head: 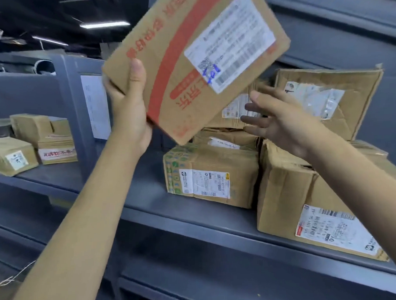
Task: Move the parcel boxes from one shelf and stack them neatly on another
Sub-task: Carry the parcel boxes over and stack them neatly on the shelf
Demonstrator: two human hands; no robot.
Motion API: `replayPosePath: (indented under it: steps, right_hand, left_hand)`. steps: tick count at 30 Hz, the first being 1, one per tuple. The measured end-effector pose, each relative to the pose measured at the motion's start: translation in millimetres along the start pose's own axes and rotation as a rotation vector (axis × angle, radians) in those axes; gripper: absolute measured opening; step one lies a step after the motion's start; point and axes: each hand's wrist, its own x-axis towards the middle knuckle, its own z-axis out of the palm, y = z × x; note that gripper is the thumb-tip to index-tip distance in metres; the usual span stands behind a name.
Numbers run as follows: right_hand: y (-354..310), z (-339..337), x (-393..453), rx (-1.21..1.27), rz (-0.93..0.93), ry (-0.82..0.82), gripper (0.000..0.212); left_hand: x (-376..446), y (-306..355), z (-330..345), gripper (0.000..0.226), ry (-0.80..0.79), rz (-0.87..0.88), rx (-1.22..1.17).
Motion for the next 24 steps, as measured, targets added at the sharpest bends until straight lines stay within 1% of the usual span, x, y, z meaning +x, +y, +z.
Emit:
replayPosePath:
  steps: [1,3,4,6,7,9,11,13,14,16,18,20,21,22,24]
  right_hand:
    - [-1.0,7.3,3.7,0.006,0.015,-0.038,0.082]
    - [-3.4,22.6,11.0,0.028,-0.016,-0.091,0.066]
    - [-4.4,27.4,15.9,0.045,-0.051,-0.072,0.064]
    - [-9.2,32.3,23.3,0.018,-0.141,0.037,0.06]
    - [-13.3,31.6,25.4,-0.018,-0.177,0.092,0.054]
    - [-24.8,23.9,28.0,-0.107,-0.237,0.182,0.042]
    - [-38.7,12.6,28.7,-0.212,-0.306,0.24,0.037]
    - [-51.9,4.3,29.4,-0.289,-0.349,0.242,0.035]
    - [-56.9,1.3,30.5,-0.345,-0.35,0.214,0.036]
    - [-64.0,0.0,32.8,-0.489,-0.321,0.119,0.035]
    - [-68.8,2.4,35.8,-0.628,-0.292,-0.003,0.038]
    - [-71.2,7.7,40.5,-0.733,-0.256,-0.081,0.041]
    - [-71.4,9.3,43.0,-0.783,-0.254,-0.096,0.042]
    - [-71.0,10.9,46.1,-0.836,-0.272,-0.086,0.045]
    - [-67.5,10.1,51.8,-0.924,-0.371,0.033,0.054]
  left_hand:
    - [1.6,-6.6,0.3,0.06,-0.044,-0.064,-0.023]
    - [2.5,-19.9,2.5,0.053,-0.148,-0.186,0.016]
    - [3.3,-25.6,2.5,0.052,-0.191,-0.228,0.05]
    - [10.1,-32.9,-3.5,0.057,-0.235,-0.264,0.148]
    - [15.3,-33.9,-7.7,0.059,-0.236,-0.261,0.222]
    - [28.3,-35.0,-18.2,0.068,-0.187,-0.223,0.385]
    - [39.4,-32.9,-26.1,0.077,-0.119,-0.154,0.46]
    - [47.6,-27.6,-28.4,0.086,-0.106,-0.048,0.465]
    - [51.2,-24.6,-28.2,0.09,-0.125,0.018,0.471]
    - [56.2,-18.4,-26.7,0.095,-0.201,0.161,0.54]
    - [62.1,-17.1,-26.5,0.099,-0.307,0.231,0.639]
    - [68.4,-18.8,-26.0,0.103,-0.424,0.17,0.693]
    - [70.7,-20.6,-25.6,0.102,-0.457,0.134,0.707]
    - [72.7,-23.0,-25.3,0.099,-0.465,0.112,0.71]
    - [76.1,-30.8,-27.1,0.094,-0.42,0.087,0.64]
